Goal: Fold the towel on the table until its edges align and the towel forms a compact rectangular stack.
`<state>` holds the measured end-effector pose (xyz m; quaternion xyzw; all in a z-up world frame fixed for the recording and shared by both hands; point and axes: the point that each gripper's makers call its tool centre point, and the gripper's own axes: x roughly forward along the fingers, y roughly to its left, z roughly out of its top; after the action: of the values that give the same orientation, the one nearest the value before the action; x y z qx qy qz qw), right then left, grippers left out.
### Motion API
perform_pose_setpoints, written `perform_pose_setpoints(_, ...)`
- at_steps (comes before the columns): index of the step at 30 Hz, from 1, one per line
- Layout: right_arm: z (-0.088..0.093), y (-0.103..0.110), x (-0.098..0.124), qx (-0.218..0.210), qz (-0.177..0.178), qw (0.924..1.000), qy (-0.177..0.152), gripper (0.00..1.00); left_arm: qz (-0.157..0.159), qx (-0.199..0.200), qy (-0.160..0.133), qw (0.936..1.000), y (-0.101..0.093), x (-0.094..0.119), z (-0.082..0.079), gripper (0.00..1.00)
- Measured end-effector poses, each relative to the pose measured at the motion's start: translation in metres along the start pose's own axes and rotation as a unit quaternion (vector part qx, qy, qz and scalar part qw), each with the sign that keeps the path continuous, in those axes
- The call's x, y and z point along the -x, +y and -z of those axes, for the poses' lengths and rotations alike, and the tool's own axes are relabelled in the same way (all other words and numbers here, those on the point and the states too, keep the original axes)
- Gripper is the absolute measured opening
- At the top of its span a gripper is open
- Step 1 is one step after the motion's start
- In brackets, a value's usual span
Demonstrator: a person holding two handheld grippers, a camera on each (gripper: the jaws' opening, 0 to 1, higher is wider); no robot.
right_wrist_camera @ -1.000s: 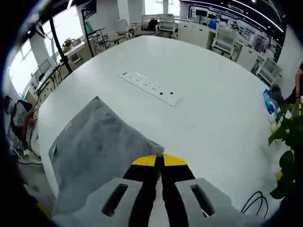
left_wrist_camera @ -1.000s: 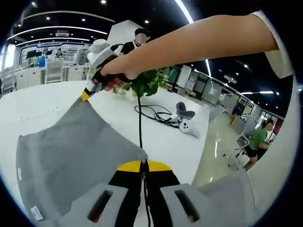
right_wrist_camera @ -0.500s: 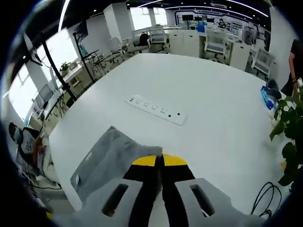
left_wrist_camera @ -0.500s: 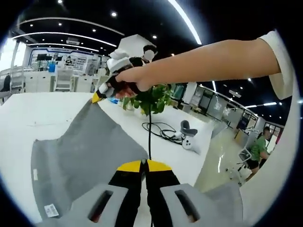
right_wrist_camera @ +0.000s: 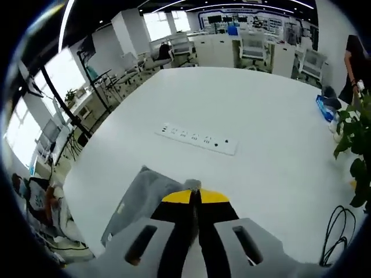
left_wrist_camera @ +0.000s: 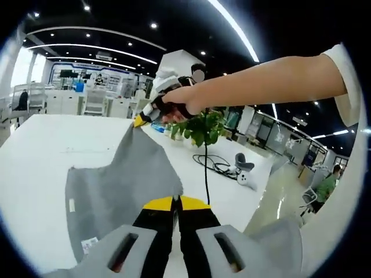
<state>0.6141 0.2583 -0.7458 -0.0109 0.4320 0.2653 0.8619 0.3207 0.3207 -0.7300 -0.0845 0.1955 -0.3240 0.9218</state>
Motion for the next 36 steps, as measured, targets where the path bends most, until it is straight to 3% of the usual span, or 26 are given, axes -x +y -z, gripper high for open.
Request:
perform_pose_setpoints(9, -0.006, 0.026, -0.018, 0.005, 0.001, 1.0000, -0.002, 0.00, -0.027, 0.017, 0.004, 0.9995, 0.027, 0.017, 0.016, 0.02)
perform_pose_setpoints(14, -0.009, 0.033, -0.026, 0.006, -0.003, 1.0000, -0.007, 0.00, -0.035, -0.001, 0.019, 0.9992, 0.036, 0.022, 0.029, 0.02)
perform_pose_setpoints(23, -0.022, 0.053, -0.042, 0.023, -0.020, 0.9992, -0.027, 0.00, -0.054, 0.007, 0.006, 0.9985, 0.056, 0.035, 0.030, 0.02)
perform_pose_setpoints(36, -0.021, 0.088, -0.073, 0.041, -0.038, 0.9981, -0.024, 0.00, -0.091, 0.026, 0.009, 0.9954, 0.083, 0.053, 0.048, 0.02)
